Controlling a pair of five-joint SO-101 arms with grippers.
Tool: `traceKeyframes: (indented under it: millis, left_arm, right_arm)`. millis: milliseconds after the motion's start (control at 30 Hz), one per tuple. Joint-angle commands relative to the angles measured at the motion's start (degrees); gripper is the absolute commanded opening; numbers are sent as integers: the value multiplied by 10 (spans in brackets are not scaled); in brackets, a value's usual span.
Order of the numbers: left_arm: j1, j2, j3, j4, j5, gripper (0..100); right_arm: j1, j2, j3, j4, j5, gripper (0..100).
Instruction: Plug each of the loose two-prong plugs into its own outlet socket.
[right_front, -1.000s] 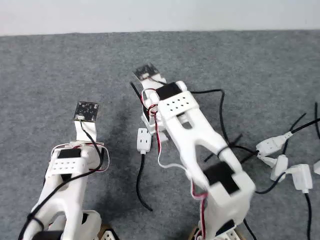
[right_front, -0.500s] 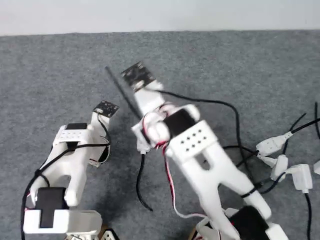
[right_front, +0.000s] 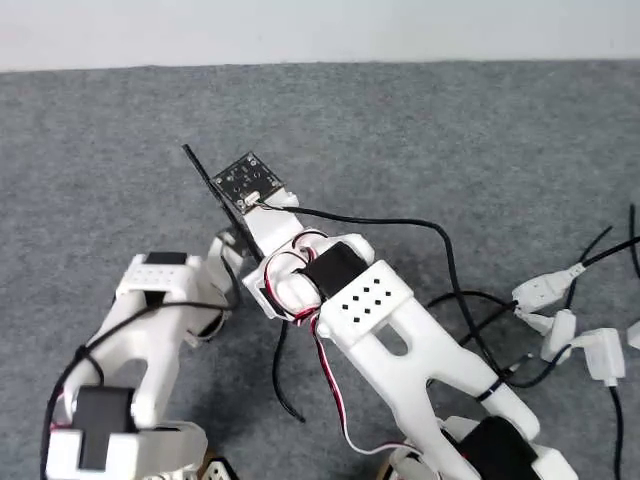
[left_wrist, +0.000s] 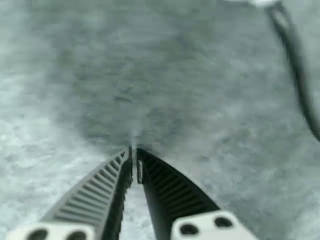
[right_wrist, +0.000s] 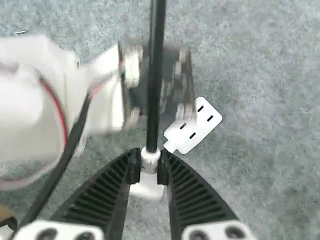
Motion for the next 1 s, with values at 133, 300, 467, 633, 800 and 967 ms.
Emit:
traceKeyframes:
  millis: [133,300,467,633,800,967]
  left_arm:
    - [55,-197,147,-42,-40,12]
    - [31,-226,166,-98,72,12]
    - [-9,-230,168,-167,198,12]
    - [-12,-231,169,-182,210,12]
    - [-12,-231,169,-180,207,12]
    - [-12,-231,170,-180,207,12]
  right_arm:
    - [-5,-26,-5,-12,-3,8]
    - [10,-25,-5,-20,-4,8]
    - [55,11,0,-67,-4,8]
    - [80,94,-16,-119,-4,8]
    - [104,153,-59,-126,-7,8]
    - [116,182,-77,-130,-7,8]
